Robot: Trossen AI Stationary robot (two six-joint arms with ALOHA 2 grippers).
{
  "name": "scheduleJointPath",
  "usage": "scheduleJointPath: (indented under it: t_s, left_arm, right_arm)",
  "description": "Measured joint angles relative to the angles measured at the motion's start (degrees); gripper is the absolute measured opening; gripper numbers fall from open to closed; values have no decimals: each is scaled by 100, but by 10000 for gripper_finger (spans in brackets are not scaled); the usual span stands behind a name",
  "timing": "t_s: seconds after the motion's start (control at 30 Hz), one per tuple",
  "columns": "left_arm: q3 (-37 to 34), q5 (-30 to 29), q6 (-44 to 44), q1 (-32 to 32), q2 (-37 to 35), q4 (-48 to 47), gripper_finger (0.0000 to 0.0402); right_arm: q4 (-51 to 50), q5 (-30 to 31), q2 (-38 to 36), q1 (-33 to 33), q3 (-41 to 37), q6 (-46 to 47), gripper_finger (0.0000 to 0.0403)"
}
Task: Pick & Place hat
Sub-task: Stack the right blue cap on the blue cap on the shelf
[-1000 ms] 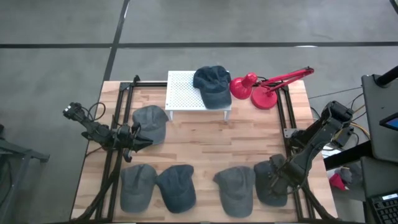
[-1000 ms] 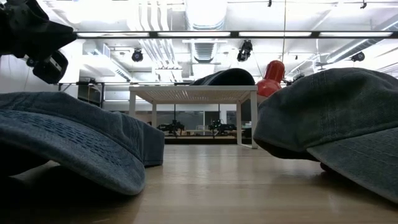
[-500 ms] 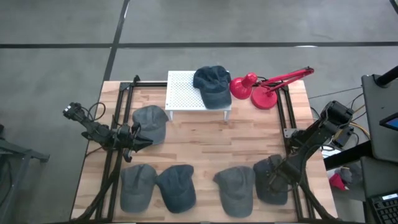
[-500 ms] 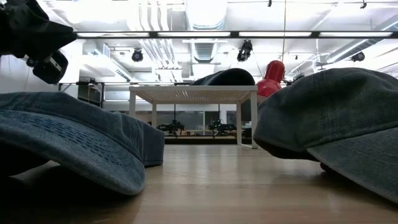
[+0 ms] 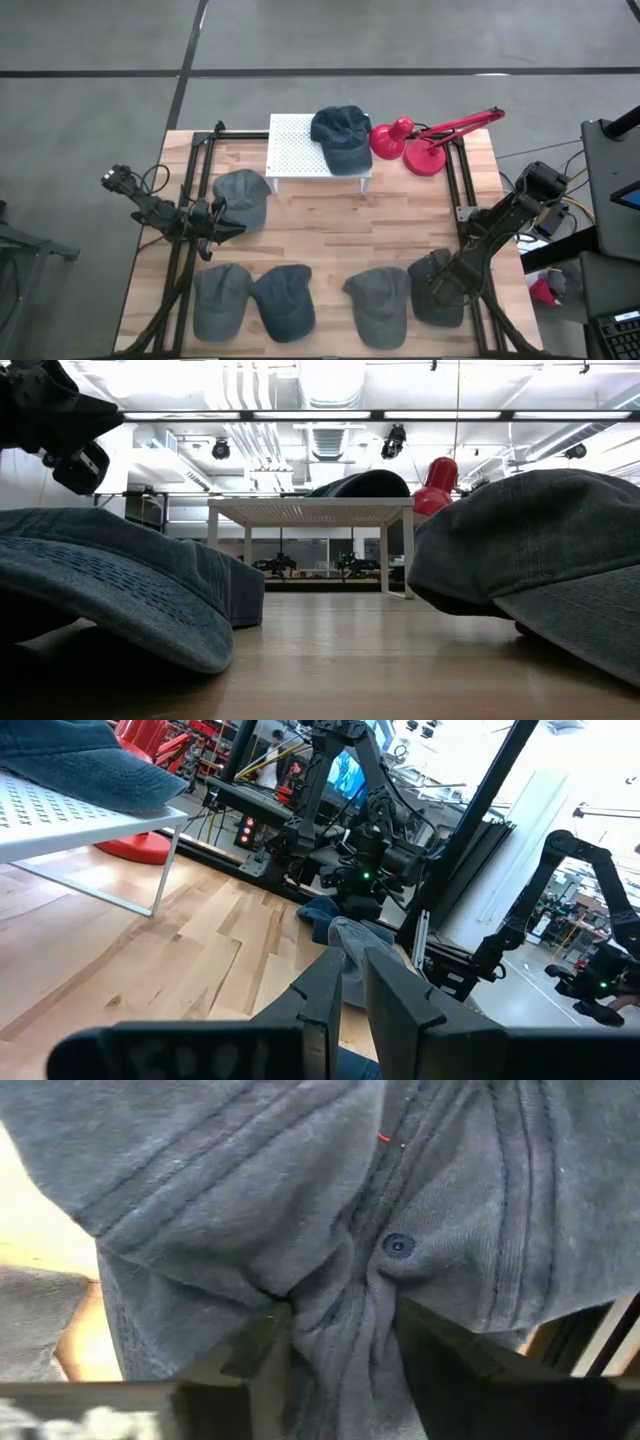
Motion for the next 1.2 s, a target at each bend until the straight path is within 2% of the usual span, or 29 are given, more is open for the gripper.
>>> scheduleJointPath:
  t_s: [0.33, 0.53, 0.73, 0.93, 1.2]
  left_arm:
    - [1, 0, 0, -2, 0, 1, 51]
    - [-1, 0, 0, 0, 0, 1, 51]
    - [-2, -2, 0, -2, 0, 1, 51]
    - [0, -2, 2, -1, 1, 1, 51]
    - [1, -2, 2, 0, 0, 1, 51]
  right_arm:
    - [-200, 38, -17, 8, 193, -129, 26]
    - [-1191, 107, -17, 9, 765, -131, 15]
    - [-2784, 301, -22, 9, 1818, -210, 15]
    - [-4010, 1256, -26, 9, 3075, -433, 14]
    - [-4101, 3170, -24, -181, 4154, -1795, 13]
